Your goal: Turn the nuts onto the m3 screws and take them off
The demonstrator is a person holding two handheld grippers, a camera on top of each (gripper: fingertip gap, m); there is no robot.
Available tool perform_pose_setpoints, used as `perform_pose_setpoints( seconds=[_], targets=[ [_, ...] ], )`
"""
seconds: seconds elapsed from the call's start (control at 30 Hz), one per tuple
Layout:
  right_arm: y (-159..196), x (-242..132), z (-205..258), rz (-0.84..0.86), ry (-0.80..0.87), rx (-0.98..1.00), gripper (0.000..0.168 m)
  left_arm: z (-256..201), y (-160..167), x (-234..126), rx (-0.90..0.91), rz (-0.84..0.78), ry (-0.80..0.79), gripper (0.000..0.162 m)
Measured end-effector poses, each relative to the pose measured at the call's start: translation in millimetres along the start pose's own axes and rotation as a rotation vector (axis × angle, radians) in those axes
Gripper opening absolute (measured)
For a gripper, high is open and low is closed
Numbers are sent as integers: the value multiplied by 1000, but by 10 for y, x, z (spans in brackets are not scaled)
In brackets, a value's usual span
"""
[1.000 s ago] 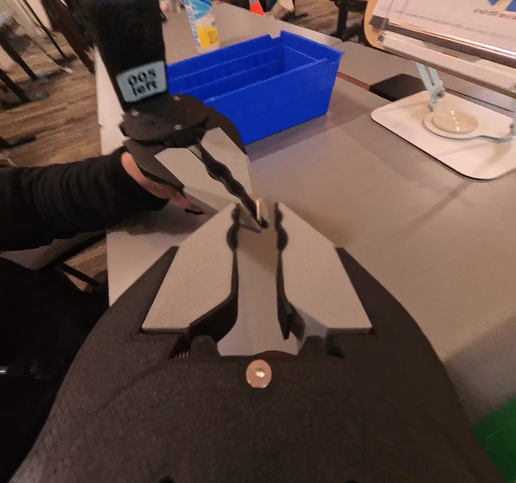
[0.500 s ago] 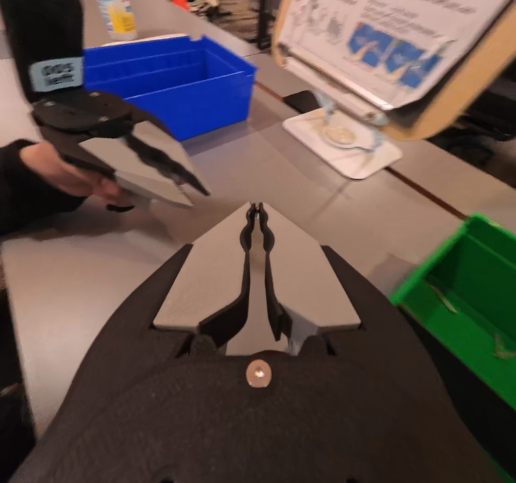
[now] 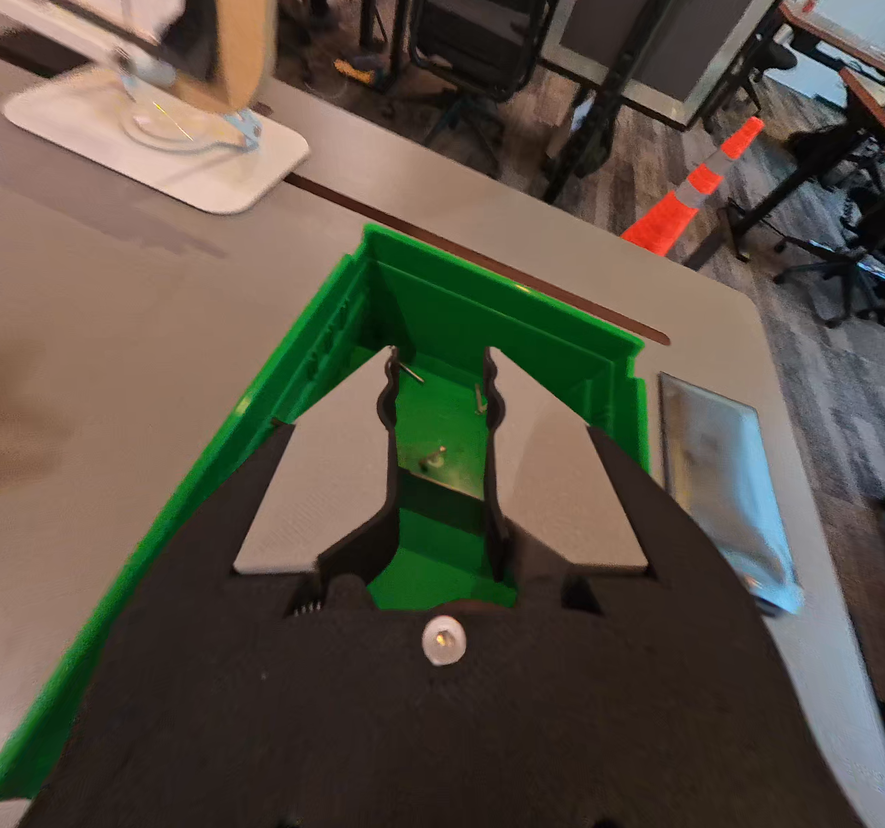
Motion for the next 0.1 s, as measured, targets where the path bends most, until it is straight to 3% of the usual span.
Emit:
perform_pose_setpoints(
  seconds=[0.1],
  targets=[
    [-140,-103,213,-122,-84,46,32,9,24,16,-3,12,-2,14]
  ],
)
Point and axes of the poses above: each gripper's, where its closed fingertips meet, x out along the fingers, y out of its underside, z = x × y across the jaws, the point moved 4 cm from there along -x, back along the fingers, and after that the axes turned 12 degrees about -x, right-handed, at the moved point
